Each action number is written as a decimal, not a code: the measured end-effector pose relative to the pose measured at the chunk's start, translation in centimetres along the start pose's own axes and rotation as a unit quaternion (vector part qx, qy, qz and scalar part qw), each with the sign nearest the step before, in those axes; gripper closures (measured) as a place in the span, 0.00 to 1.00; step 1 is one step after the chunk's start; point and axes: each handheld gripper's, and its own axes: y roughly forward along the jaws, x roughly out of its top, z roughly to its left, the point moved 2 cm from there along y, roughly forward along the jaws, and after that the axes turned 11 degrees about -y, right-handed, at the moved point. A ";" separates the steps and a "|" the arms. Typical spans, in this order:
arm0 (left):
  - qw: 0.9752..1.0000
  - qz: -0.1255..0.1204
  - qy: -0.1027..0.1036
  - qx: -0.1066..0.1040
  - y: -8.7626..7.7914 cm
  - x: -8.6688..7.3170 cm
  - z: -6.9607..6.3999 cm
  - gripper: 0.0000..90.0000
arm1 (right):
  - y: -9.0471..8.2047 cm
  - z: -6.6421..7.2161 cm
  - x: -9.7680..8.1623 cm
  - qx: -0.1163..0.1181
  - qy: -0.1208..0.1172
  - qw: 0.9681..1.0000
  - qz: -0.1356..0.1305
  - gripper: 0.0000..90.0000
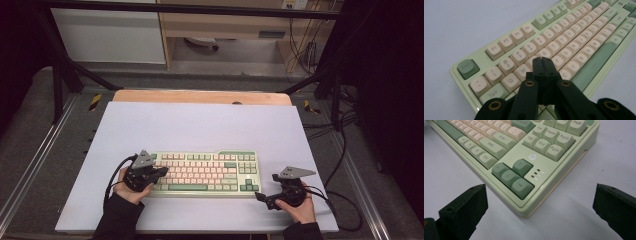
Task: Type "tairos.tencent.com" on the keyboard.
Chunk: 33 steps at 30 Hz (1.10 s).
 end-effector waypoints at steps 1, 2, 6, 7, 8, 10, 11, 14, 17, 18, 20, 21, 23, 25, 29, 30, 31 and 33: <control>1.000 0.000 -0.002 0.002 -0.1 -0.1 0.2 1.00 | 0.0 0.0 0.0 0.000 -0.001 1.000 0.000 0.00; 1.000 0.001 -0.004 0.002 -0.1 -0.2 0.3 1.00 | 0.0 0.0 0.0 0.000 -0.001 1.000 0.000 0.00; 1.000 0.001 -0.007 0.005 -0.2 -0.4 0.7 1.00 | 0.0 0.0 0.0 0.000 -0.002 1.000 0.001 0.00; 1.000 0.002 -0.007 0.006 -0.2 -0.5 0.8 1.00 | 0.0 0.0 0.0 0.000 -0.002 1.000 0.001 0.00; 1.000 0.003 -0.007 0.007 -0.1 -0.5 0.8 1.00 | 0.0 0.0 0.0 0.000 -0.002 1.000 0.000 0.00; 1.000 0.007 -0.007 0.008 0.0 -0.7 0.9 1.00 | 0.0 0.0 0.0 -0.001 0.000 1.000 0.000 0.00; 1.000 0.008 -0.008 0.009 0.1 -0.8 1.0 1.00 | 0.0 0.0 0.0 0.000 -0.001 1.000 0.001 0.00; 1.000 0.012 -0.009 0.012 0.2 -0.9 1.2 1.00 | 0.0 0.0 0.0 0.000 0.000 1.000 0.001 0.00; 1.000 0.013 -0.011 0.011 0.4 -1.1 1.3 1.00 | 0.0 0.0 0.0 0.000 -0.001 1.000 0.000 0.00; 1.000 0.012 -0.012 0.010 0.4 -1.1 1.4 1.00 | 0.0 0.0 0.0 0.000 -0.001 1.000 0.000 0.00; 1.000 0.012 -0.010 0.011 0.4 -1.1 1.3 1.00 | 0.0 0.0 0.0 0.000 -0.001 1.000 0.000 0.00; 1.000 0.012 -0.010 0.011 0.4 -1.1 1.3 1.00 | 0.0 0.0 0.0 0.000 0.000 1.000 0.000 0.00; 1.000 0.012 -0.009 0.011 0.4 -1.2 1.3 1.00 | 0.0 0.0 0.0 0.001 -0.001 1.000 0.001 0.00; 1.000 0.013 -0.007 0.013 0.5 -1.2 1.3 1.00 | 0.0 0.0 0.0 0.000 0.000 1.000 0.000 0.00; 1.000 0.013 -0.007 0.012 0.7 -1.3 1.3 1.00 | -0.1 0.0 0.0 0.001 0.002 1.000 0.000 0.00; 1.000 0.013 -0.007 0.012 0.6 -1.3 1.3 1.00 | -0.1 0.0 0.0 0.001 0.003 1.000 0.000 0.00; 1.000 0.012 -0.007 0.011 0.6 -1.2 1.2 1.00 | -0.1 0.0 0.0 0.000 0.003 1.000 -0.001 0.00; 1.000 0.007 -0.008 0.010 0.3 -1.1 1.2 1.00 | -0.1 0.0 0.1 0.000 0.002 1.000 -0.003 0.00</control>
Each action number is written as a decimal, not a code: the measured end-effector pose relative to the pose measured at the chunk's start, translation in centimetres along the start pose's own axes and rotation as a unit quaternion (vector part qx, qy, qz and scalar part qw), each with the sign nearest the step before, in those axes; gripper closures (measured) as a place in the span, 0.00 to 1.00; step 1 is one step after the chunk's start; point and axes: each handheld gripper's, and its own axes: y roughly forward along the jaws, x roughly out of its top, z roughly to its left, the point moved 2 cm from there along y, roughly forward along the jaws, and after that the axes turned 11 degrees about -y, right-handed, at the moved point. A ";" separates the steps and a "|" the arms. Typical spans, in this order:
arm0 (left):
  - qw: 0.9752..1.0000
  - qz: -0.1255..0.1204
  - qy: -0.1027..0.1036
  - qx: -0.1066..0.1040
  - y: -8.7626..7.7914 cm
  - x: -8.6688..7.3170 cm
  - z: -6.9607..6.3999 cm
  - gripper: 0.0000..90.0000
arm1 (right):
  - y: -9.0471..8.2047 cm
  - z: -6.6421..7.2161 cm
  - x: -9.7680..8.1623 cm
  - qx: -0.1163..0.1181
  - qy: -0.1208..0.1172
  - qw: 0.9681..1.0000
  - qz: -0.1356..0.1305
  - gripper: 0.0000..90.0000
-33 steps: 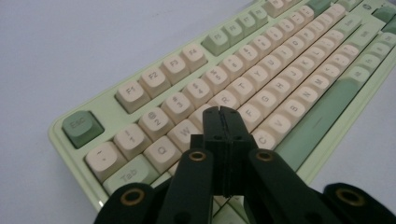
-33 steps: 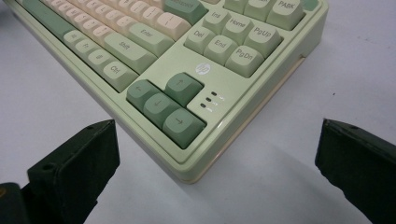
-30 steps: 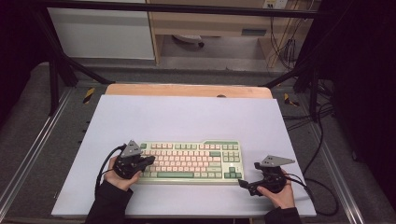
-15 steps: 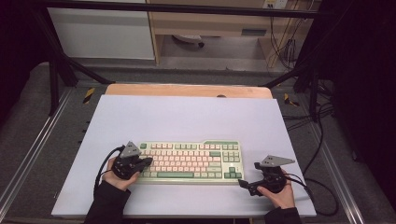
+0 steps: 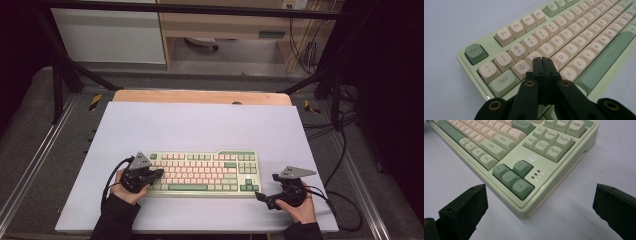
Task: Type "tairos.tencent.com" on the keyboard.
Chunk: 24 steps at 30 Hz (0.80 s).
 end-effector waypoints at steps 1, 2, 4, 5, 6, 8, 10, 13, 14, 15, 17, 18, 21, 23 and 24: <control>1.000 -0.002 0.001 0.000 -0.1 0.1 0.0 1.00 | 0.0 0.0 0.0 0.000 0.000 1.000 -0.002 0.00; 1.000 -0.005 0.001 -0.001 -0.3 0.1 -0.1 1.00 | -0.1 0.0 0.0 -0.001 -0.002 1.000 -0.002 0.00; 1.000 -0.007 0.000 -0.004 -0.5 0.2 -0.1 1.00 | -0.1 0.0 0.1 0.001 0.000 1.000 -0.003 0.00; 1.000 -0.008 0.001 -0.003 -0.6 0.2 -0.1 1.00 | -0.2 0.0 0.1 0.001 0.001 1.000 -0.003 0.00; 1.000 -0.009 0.000 -0.004 -0.6 0.3 -0.1 1.00 | -0.2 0.0 0.2 -0.002 0.003 1.000 -0.004 0.00; 1.000 -0.011 0.000 -0.004 -0.7 0.3 -0.1 1.00 | -0.3 0.1 0.3 -0.007 0.003 1.000 -0.003 0.01; 1.000 -0.011 -0.001 -0.004 -0.7 0.3 -0.1 1.00 | -0.3 0.2 0.6 -0.011 0.000 1.000 -0.004 0.02; 1.000 -0.013 -0.003 -0.006 -0.8 0.3 -0.1 1.00 | -0.4 0.6 1.1 -0.016 -0.001 1.000 -0.006 0.05; 1.000 -0.013 -0.002 -0.006 -0.8 0.3 -0.1 1.00 | -0.4 0.8 1.5 -0.017 -0.007 1.000 -0.013 0.09; 1.000 -0.013 -0.002 -0.007 -0.8 0.3 -0.1 1.00 | -0.4 0.8 1.5 -0.017 -0.007 1.000 -0.013 0.09; 1.000 -0.014 -0.002 -0.008 -0.9 0.3 -0.1 1.00 | -0.4 1.0 1.9 -0.019 -0.011 1.000 -0.016 0.11; 1.000 -0.016 -0.003 -0.008 -0.9 0.3 -0.1 1.00 | -0.4 1.2 2.1 -0.019 -0.010 1.000 -0.018 0.14; 1.000 -0.017 -0.005 -0.009 -0.9 0.3 0.0 1.00 | -0.4 1.5 2.6 -0.010 -0.013 1.000 -0.026 0.21; 1.000 -0.017 -0.004 -0.010 -0.9 0.3 -0.1 1.00 | -0.1 1.9 2.9 -0.003 -0.023 0.999 -0.023 0.31; 1.000 -0.017 -0.004 -0.010 -0.9 0.3 -0.1 1.00 | -0.1 1.9 2.9 -0.003 -0.023 0.999 -0.023 0.31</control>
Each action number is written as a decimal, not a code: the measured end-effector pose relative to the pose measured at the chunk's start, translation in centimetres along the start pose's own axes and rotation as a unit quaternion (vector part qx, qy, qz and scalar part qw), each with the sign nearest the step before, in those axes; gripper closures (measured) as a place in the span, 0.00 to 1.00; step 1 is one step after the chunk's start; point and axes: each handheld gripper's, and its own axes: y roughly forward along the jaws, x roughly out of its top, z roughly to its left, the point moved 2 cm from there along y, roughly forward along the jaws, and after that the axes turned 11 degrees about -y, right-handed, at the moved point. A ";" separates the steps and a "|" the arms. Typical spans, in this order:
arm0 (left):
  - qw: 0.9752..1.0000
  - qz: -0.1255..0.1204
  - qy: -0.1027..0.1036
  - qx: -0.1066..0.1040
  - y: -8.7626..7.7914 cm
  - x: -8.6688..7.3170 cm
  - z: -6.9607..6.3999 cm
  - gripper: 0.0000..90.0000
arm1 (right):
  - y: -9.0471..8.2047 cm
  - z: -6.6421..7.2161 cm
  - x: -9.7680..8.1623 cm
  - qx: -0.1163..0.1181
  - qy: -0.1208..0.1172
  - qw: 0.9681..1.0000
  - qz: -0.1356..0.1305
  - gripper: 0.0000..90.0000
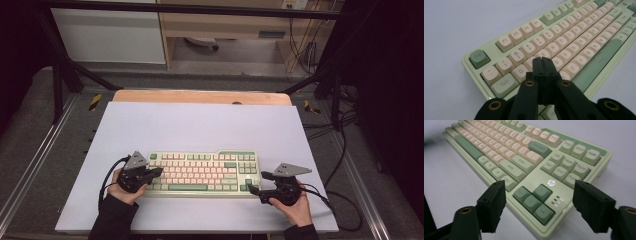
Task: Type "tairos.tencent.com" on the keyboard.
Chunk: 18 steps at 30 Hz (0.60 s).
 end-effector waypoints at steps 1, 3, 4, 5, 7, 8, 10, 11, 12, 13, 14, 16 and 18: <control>1.000 0.000 0.000 0.000 0.0 0.0 0.0 1.00 | 0.2 0.2 0.1 0.003 0.000 1.000 0.000 0.33; 1.000 -0.001 0.001 0.000 0.0 0.0 0.0 1.00 | 0.5 0.5 0.3 0.014 -0.005 1.000 0.003 0.40; 1.000 -0.002 0.001 0.000 0.0 0.0 0.0 1.00 | 0.7 0.7 0.5 0.017 -0.007 1.000 0.004 0.42; 1.000 -0.002 0.001 0.000 0.0 0.0 0.0 1.00 | 0.8 0.9 0.6 0.020 -0.009 1.000 0.006 0.44; 1.000 -0.002 0.001 -0.001 0.0 0.0 0.0 1.00 | 1.2 1.3 0.9 0.024 -0.011 1.000 0.008 0.47; 1.000 -0.002 0.002 -0.001 0.0 0.0 0.0 1.00 | 1.3 1.5 1.0 0.024 -0.013 1.000 0.007 0.50; 1.000 -0.002 0.002 -0.001 0.0 0.0 0.0 1.00 | 1.6 1.8 1.3 0.028 -0.016 0.999 0.008 0.54; 1.000 -0.002 0.002 -0.001 0.0 0.0 0.0 1.00 | 1.7 2.0 1.4 0.029 -0.018 0.999 0.006 0.57; 1.000 -0.002 0.002 -0.001 0.0 0.0 0.0 1.00 | 1.8 2.1 1.6 0.031 -0.019 0.999 0.005 0.60; 1.000 -0.002 0.002 -0.001 0.0 0.0 0.0 1.00 | 1.8 2.2 1.7 0.032 -0.022 0.999 0.005 0.62; 1.000 -0.002 0.002 -0.001 0.0 0.0 0.0 1.00 | 1.9 2.3 1.9 0.034 -0.021 0.999 0.004 0.64; 1.000 -0.003 0.002 -0.001 -0.1 0.0 0.0 1.00 | 2.1 2.5 2.2 0.034 -0.022 0.999 0.004 0.69; 1.000 -0.004 0.001 -0.001 -0.1 0.0 0.0 1.00 | 2.3 2.6 2.6 0.036 -0.023 0.999 0.003 0.74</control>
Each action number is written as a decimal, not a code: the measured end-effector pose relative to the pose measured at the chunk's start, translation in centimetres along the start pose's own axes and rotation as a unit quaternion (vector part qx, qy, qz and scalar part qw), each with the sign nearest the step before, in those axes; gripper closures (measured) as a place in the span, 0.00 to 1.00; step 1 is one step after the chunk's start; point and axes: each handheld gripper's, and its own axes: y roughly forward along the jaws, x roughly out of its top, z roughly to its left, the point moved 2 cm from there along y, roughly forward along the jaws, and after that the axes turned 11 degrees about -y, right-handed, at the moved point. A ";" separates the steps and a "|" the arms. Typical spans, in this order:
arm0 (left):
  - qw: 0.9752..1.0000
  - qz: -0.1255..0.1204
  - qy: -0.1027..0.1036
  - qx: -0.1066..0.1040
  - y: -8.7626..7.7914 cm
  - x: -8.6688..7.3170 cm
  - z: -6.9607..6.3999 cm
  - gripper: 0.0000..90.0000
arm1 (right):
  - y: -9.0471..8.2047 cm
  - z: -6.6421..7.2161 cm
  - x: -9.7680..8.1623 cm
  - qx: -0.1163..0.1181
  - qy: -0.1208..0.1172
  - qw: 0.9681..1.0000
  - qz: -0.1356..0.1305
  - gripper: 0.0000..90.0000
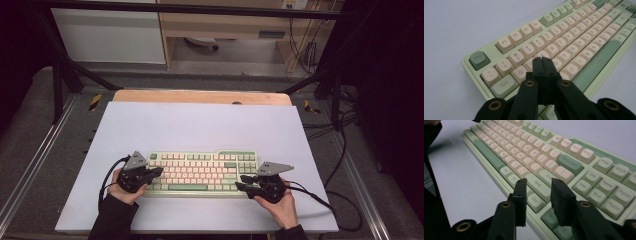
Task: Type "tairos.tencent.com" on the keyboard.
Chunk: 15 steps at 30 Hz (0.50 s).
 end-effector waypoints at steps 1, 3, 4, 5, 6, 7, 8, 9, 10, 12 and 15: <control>1.000 -0.001 0.000 0.000 0.0 0.0 0.0 1.00 | 0.2 0.1 0.3 0.003 -0.001 1.000 -0.002 0.76; 1.000 -0.002 -0.001 0.000 -0.1 0.0 0.0 1.00 | 0.5 0.3 0.8 0.010 -0.003 1.000 -0.007 0.80; 1.000 -0.002 -0.001 0.000 -0.1 0.0 0.0 1.00 | 0.7 0.4 1.0 0.012 -0.003 1.000 -0.006 0.81; 1.000 -0.002 -0.001 0.000 -0.1 0.0 0.1 1.00 | 0.8 0.5 1.2 0.014 -0.002 1.000 -0.007 0.83; 1.000 -0.002 -0.001 0.000 -0.1 0.0 0.1 1.00 | 1.0 0.6 1.3 0.015 -0.002 1.000 -0.006 0.85; 1.000 -0.002 0.000 0.000 -0.1 0.0 0.0 1.00 | 1.1 0.7 1.5 0.018 0.002 1.000 -0.009 0.86; 1.000 -0.002 0.000 0.000 -0.1 0.0 0.0 1.00 | 1.2 0.7 1.6 0.018 0.003 1.000 -0.011 0.88; 1.000 -0.002 0.000 0.000 -0.1 0.0 0.0 1.00 | 1.3 0.7 1.8 0.018 0.006 1.000 -0.013 0.89; 1.000 -0.002 0.000 0.000 -0.1 0.0 0.0 1.00 | 1.4 0.7 2.0 0.020 0.008 1.000 -0.015 0.91; 1.000 -0.002 0.001 0.000 0.0 0.0 0.0 1.00 | 1.6 0.8 2.4 0.022 0.010 1.000 -0.020 0.93; 1.000 -0.001 0.001 0.000 0.0 0.0 0.0 1.00 | 2.1 0.9 3.0 0.027 0.012 0.999 -0.025 0.96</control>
